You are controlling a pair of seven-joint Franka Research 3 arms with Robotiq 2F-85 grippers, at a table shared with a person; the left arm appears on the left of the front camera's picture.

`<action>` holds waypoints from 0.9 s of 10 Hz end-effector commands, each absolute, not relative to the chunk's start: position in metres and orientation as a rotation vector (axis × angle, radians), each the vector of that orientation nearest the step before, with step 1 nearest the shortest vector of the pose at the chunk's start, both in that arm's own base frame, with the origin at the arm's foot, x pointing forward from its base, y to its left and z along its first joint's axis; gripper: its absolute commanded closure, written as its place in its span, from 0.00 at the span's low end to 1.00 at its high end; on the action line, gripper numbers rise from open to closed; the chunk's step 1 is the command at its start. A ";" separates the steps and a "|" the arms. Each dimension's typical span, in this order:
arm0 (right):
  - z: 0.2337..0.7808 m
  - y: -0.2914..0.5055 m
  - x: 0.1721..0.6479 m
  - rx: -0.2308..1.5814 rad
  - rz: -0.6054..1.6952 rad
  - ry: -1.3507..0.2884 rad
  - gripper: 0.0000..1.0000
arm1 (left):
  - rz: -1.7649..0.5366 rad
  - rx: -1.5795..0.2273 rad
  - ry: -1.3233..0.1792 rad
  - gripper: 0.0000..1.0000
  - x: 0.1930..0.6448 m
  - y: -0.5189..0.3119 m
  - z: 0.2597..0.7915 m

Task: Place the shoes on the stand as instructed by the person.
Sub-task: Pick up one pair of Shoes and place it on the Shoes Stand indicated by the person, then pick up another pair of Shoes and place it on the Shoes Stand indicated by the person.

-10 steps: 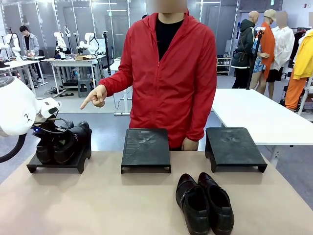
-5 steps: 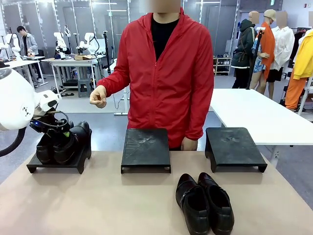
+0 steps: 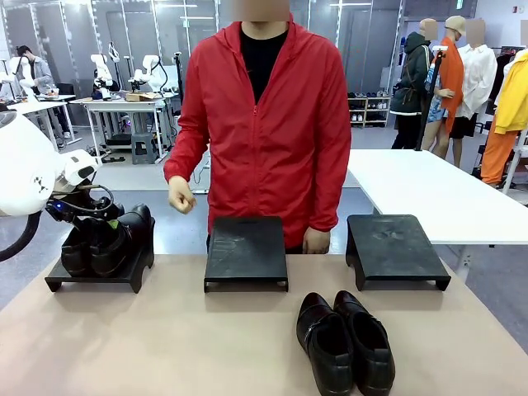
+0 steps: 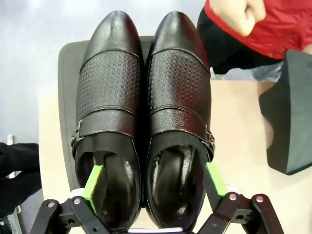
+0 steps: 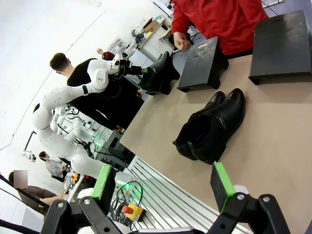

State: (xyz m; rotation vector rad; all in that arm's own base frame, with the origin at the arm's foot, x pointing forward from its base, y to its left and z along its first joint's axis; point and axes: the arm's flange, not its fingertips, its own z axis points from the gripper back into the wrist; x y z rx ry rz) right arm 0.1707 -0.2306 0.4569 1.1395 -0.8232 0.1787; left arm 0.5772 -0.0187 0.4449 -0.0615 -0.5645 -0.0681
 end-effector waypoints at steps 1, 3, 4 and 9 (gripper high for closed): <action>0.459 -0.231 0.170 1.139 0.191 -0.845 0.00 | -0.068 -0.060 -0.576 0.00 0.581 -0.018 0.443; 0.459 -0.231 0.170 1.139 0.191 -0.845 0.00 | -0.068 -0.060 -0.576 0.00 0.581 -0.018 0.443; 0.459 -0.231 0.170 1.139 0.191 -0.845 0.00 | -0.068 -0.060 -0.576 0.00 0.581 -0.018 0.443; 0.459 -0.231 0.170 1.139 0.191 -0.845 0.00 | -0.068 -0.060 -0.576 0.00 0.581 -0.018 0.443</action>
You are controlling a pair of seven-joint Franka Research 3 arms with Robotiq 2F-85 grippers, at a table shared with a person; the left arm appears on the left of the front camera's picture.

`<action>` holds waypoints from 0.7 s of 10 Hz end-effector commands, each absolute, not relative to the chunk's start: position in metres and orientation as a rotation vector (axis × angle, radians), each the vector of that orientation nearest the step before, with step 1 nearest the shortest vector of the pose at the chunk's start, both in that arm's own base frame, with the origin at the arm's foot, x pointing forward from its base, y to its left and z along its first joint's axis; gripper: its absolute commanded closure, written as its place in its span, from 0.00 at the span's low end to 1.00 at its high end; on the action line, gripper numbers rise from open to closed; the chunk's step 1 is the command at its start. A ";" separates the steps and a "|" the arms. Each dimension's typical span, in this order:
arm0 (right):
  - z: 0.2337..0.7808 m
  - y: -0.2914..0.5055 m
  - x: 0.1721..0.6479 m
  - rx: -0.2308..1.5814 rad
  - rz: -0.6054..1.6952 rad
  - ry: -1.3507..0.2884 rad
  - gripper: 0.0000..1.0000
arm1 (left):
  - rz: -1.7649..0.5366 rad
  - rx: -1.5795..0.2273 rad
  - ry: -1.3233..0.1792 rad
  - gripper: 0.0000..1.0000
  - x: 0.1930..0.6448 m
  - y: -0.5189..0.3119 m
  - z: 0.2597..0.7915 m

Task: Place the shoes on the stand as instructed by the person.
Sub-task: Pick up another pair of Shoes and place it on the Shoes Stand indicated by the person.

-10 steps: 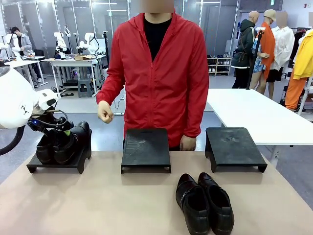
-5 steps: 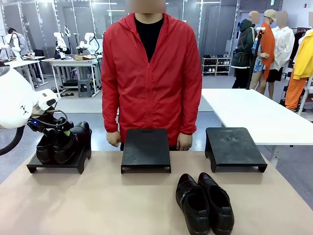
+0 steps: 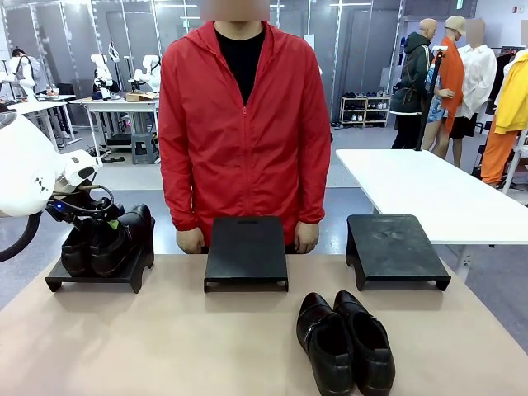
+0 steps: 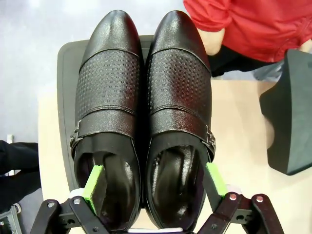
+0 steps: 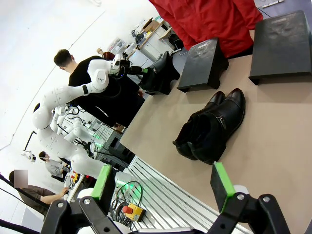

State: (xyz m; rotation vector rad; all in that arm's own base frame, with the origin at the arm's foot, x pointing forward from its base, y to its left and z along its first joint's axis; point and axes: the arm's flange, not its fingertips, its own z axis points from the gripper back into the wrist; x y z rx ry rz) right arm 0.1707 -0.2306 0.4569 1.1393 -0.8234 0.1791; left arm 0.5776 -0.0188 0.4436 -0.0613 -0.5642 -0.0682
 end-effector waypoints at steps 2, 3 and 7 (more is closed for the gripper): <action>0.459 -0.231 0.170 1.139 0.191 -0.845 0.00 | -0.068 -0.060 -0.576 0.00 0.581 -0.018 0.443; 0.459 -0.231 0.170 1.139 0.191 -0.845 0.00 | -0.068 -0.061 -0.564 0.03 0.578 -0.019 0.444; 0.459 -0.231 0.170 1.139 0.191 -0.845 0.00 | -0.062 -0.266 -0.462 0.00 0.500 0.034 0.543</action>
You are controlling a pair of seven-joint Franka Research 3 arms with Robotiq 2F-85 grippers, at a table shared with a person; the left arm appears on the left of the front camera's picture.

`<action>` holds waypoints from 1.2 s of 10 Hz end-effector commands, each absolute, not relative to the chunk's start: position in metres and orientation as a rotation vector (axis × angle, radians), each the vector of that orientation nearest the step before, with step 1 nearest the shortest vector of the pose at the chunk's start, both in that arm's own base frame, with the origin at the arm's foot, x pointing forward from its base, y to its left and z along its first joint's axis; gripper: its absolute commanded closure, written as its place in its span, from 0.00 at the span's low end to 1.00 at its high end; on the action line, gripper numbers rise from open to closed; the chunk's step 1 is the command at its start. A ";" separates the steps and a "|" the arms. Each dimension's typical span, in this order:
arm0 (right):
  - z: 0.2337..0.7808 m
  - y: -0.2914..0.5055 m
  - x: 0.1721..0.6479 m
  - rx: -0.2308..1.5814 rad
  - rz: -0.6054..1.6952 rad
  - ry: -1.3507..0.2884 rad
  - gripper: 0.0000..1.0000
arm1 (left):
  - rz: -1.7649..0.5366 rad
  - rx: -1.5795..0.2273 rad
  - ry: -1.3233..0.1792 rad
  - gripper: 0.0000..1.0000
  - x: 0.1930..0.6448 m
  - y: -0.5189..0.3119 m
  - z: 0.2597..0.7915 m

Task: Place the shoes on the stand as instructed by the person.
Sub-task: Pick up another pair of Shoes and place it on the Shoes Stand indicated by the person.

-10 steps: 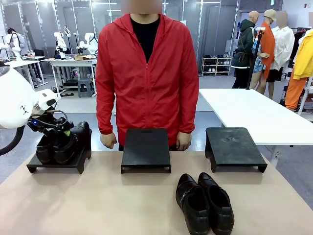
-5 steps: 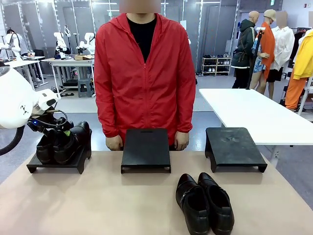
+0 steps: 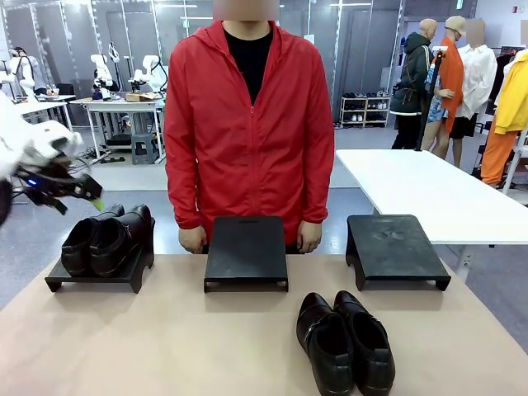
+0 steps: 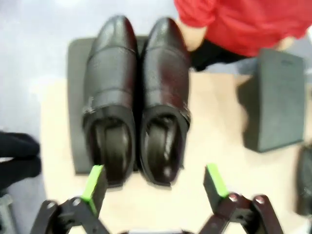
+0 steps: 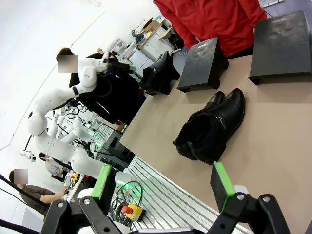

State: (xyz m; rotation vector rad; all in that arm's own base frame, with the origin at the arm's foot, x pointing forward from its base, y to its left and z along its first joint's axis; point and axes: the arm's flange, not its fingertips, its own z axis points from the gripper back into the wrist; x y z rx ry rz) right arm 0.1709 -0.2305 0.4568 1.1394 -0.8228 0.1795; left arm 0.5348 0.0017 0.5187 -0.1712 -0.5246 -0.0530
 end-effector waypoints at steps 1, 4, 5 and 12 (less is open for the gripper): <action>0.459 -0.231 0.170 1.139 0.191 -0.845 0.00 | -0.059 -0.375 -0.419 0.00 0.475 0.057 0.559; 0.459 -0.231 0.170 1.139 0.191 -0.845 0.00 | -0.070 -0.596 -0.391 0.00 0.396 0.136 0.584; 0.459 -0.231 0.170 1.139 0.191 -0.845 0.00 | -0.050 -0.706 -0.385 0.00 0.363 0.172 0.583; 0.459 -0.231 0.170 1.139 0.191 -0.845 0.00 | -0.047 -1.125 -0.514 0.00 0.262 0.290 0.478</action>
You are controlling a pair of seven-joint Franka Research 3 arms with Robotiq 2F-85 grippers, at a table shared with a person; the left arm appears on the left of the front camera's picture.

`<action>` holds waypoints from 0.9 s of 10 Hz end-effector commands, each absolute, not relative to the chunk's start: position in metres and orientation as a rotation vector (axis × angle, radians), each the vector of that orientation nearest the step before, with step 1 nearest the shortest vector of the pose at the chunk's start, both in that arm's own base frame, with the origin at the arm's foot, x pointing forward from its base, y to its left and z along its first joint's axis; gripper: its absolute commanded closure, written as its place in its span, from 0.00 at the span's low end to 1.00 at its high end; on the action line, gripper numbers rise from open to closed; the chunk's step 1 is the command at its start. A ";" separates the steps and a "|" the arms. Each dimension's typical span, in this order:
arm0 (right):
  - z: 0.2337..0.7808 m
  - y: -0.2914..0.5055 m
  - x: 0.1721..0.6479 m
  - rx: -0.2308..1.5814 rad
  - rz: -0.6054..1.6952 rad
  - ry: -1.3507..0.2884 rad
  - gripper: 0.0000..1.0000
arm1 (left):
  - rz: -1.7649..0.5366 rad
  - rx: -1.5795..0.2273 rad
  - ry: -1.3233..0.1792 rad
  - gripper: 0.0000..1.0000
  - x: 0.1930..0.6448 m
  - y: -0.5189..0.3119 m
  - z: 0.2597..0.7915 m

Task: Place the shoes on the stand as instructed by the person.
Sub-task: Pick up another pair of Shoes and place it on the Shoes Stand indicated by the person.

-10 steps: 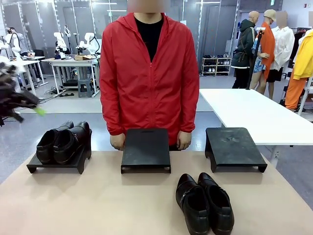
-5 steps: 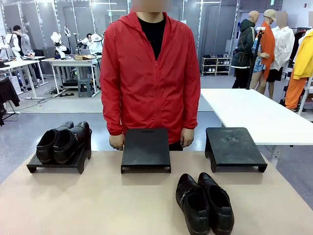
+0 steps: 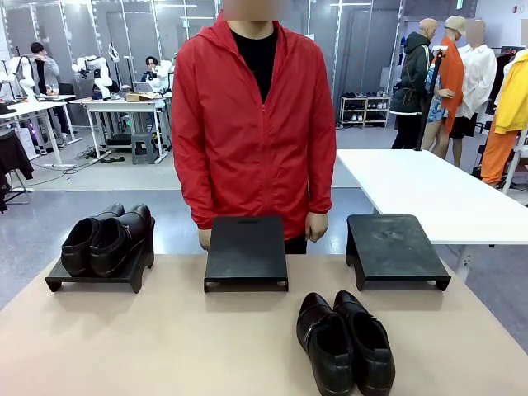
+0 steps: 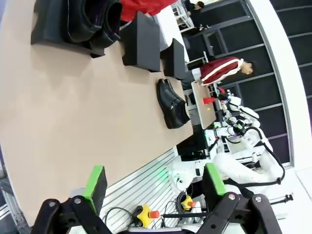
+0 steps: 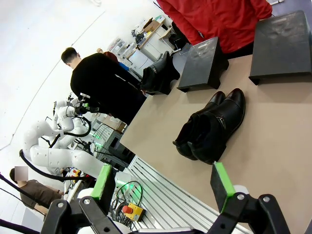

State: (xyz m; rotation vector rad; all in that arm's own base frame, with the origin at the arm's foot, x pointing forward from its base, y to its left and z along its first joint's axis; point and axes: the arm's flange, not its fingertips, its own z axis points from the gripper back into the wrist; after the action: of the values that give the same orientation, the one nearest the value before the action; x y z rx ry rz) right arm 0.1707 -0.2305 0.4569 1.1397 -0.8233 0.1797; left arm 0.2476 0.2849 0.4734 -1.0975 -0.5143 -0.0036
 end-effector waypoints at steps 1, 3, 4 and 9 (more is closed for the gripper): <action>0.459 -0.231 0.170 1.139 0.191 -0.845 0.00 | -0.041 -1.124 -0.509 0.00 0.267 0.290 0.481; 0.459 -0.231 0.170 1.139 0.191 -0.845 0.00 | -0.013 -1.114 -0.514 0.00 0.253 0.286 0.467; 0.459 -0.231 0.170 1.139 0.191 -0.845 0.00 | -0.013 -1.114 -0.514 0.00 0.253 0.286 0.467; 0.459 -0.231 0.170 1.139 0.191 -0.845 0.00 | -0.013 -1.114 -0.514 0.00 0.253 0.286 0.467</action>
State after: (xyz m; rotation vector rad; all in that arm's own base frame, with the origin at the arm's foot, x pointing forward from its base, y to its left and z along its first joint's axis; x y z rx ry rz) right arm 0.1706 -0.2306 0.4569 1.1397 -0.8236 0.1800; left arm 0.2546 0.2878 0.4685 -1.1017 -0.4990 0.0135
